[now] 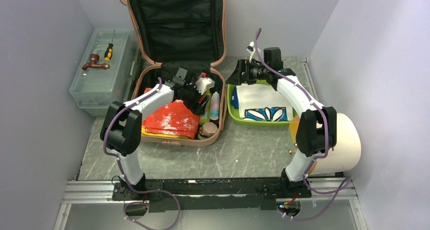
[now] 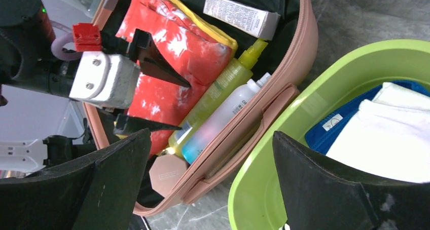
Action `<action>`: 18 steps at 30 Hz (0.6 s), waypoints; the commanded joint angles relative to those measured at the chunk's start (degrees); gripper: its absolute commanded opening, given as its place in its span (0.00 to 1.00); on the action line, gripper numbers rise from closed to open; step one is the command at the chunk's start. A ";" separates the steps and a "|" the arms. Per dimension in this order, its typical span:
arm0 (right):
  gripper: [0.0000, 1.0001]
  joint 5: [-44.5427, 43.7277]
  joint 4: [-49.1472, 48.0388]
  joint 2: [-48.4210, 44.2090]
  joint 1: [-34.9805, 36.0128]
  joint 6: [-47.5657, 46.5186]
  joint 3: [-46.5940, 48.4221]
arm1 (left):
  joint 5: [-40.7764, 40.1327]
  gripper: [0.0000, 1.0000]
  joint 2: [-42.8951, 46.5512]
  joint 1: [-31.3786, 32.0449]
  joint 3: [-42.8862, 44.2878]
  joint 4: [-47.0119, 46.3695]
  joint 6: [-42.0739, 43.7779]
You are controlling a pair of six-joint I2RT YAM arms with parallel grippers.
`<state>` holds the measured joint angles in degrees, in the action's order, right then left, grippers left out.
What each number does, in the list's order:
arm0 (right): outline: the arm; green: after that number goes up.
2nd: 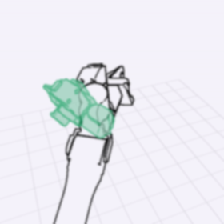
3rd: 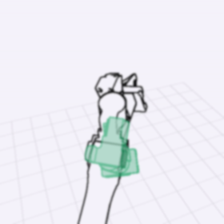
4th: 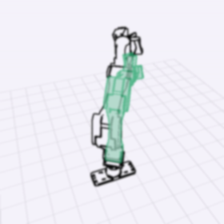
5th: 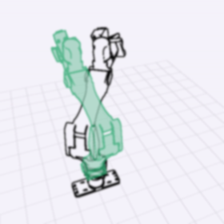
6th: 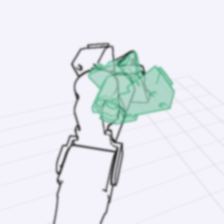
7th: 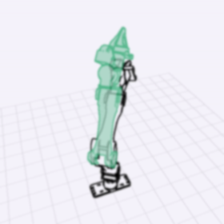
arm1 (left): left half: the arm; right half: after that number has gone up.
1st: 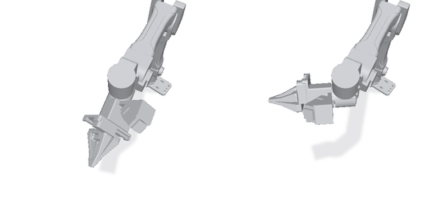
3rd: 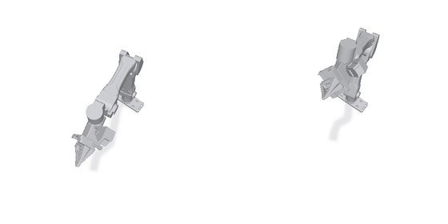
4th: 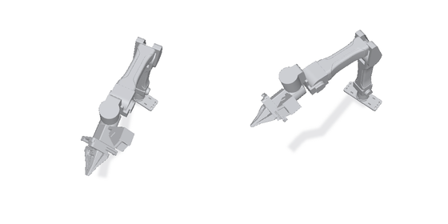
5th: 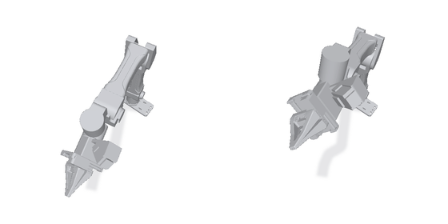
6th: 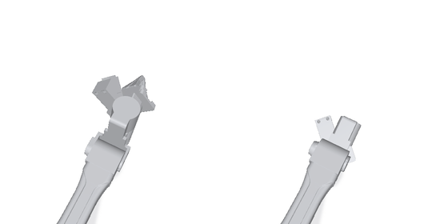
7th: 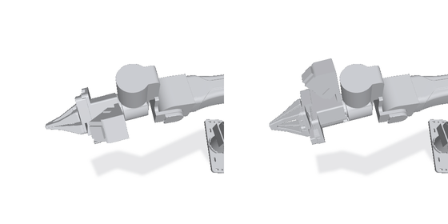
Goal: Open, take out, and arrange the luggage
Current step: Pick up the clothes from the luggage.
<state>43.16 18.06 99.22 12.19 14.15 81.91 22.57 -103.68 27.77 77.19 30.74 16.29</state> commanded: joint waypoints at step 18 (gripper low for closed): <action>0.91 4.67 -5.84 -4.35 1.21 3.62 -1.30 | -5.60 0.33 -2.90 -0.96 -1.20 0.20 -0.72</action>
<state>45.80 15.75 97.47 12.34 16.95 80.84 16.58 -104.42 27.24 76.18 28.08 15.73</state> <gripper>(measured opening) 0.915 0.499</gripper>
